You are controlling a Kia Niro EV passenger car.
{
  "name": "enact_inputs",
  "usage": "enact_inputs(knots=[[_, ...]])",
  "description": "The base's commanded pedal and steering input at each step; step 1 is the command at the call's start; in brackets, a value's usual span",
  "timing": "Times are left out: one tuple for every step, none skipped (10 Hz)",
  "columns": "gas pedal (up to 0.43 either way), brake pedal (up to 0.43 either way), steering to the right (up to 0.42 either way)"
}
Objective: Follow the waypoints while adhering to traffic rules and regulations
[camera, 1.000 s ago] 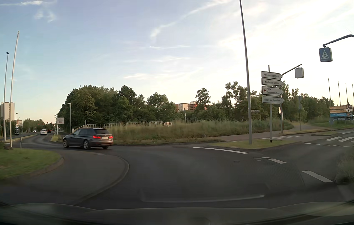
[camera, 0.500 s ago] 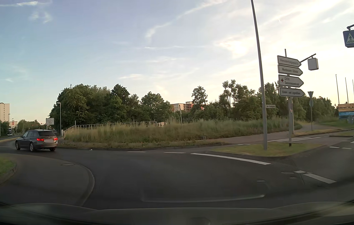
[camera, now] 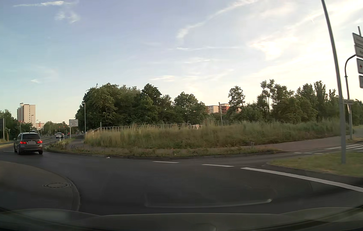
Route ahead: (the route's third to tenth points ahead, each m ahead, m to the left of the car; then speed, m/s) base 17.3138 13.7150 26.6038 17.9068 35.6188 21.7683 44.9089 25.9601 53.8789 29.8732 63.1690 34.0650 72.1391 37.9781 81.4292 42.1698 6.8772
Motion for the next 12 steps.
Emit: enact_inputs(knots=[[0.000, 0.000, -0.253], [0.000, 0.000, -0.268], [0.000, 0.000, -0.278], [0.000, 0.000, -0.284], [0.000, 0.000, -0.288], [0.000, 0.000, -0.290], [0.000, 0.000, -0.290], [0.000, 0.000, -0.289], [0.020, 0.000, -0.285], [0.067, 0.000, -0.279], [0.087, 0.000, -0.268], [0.087, 0.000, -0.255]])
